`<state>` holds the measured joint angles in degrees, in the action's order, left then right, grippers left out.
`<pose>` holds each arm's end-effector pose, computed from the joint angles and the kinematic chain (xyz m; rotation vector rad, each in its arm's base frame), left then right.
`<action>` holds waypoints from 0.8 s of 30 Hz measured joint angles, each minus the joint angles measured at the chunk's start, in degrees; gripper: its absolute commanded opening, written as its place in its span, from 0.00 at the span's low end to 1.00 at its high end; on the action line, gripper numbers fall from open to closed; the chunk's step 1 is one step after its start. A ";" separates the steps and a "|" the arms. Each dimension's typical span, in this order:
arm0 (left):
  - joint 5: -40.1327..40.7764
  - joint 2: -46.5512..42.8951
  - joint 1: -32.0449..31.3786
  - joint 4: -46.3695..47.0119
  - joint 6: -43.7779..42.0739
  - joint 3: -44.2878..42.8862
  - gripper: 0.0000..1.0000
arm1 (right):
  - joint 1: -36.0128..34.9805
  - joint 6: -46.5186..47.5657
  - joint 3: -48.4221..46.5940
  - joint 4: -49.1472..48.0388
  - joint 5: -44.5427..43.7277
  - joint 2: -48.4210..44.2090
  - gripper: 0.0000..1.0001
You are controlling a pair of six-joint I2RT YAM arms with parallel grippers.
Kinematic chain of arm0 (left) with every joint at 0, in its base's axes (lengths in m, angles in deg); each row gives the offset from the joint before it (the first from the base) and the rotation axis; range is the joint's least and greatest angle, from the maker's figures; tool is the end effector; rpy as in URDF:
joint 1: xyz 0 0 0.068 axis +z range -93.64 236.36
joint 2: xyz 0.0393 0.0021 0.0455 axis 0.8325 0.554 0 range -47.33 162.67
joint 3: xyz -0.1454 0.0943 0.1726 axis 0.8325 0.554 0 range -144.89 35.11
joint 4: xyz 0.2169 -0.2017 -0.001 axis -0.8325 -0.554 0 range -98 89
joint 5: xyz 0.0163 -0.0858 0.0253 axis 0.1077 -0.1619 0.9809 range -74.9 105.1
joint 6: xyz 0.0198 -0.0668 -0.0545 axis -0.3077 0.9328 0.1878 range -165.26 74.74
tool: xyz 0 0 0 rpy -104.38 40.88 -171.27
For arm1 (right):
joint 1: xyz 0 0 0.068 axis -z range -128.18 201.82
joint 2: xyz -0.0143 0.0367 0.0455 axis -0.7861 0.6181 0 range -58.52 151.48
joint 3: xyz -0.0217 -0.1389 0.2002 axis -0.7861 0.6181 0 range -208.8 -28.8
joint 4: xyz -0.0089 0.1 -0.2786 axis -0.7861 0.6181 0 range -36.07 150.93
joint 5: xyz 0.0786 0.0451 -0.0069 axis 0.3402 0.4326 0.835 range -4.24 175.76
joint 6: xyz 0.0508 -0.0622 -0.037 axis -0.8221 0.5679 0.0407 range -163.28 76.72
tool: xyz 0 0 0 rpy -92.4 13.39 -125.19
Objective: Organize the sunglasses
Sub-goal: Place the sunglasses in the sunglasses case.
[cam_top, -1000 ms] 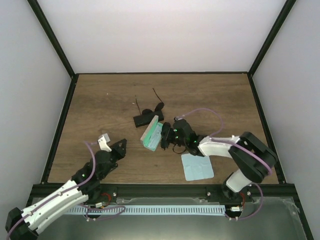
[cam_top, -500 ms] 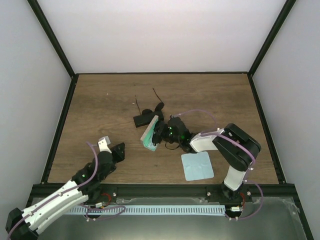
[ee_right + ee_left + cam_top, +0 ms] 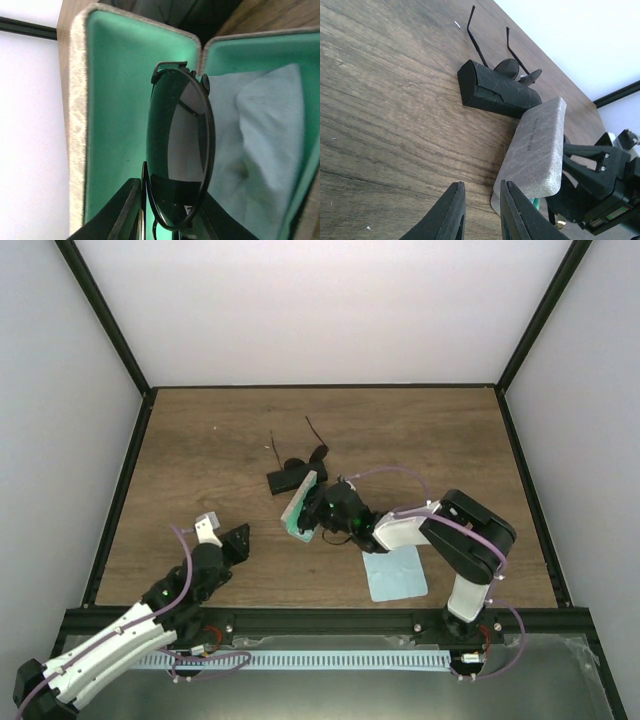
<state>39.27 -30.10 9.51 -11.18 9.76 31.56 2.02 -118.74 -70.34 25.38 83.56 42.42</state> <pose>0.1719 -0.1364 0.1157 -0.4218 1.9808 -0.7436 0.2544 0.2963 0.0538 0.5532 2.3125 1.1774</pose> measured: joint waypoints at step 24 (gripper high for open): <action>0.15 -3.37 0.00 -0.33 0.02 0.00 0.22 | -0.46 -5.60 1.64 -3.41 -3.80 3.67 0.44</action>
<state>39.42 -33.46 9.51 -11.50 9.78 31.56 1.56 -124.34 -68.70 21.97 79.76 46.10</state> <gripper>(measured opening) 0.215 0.372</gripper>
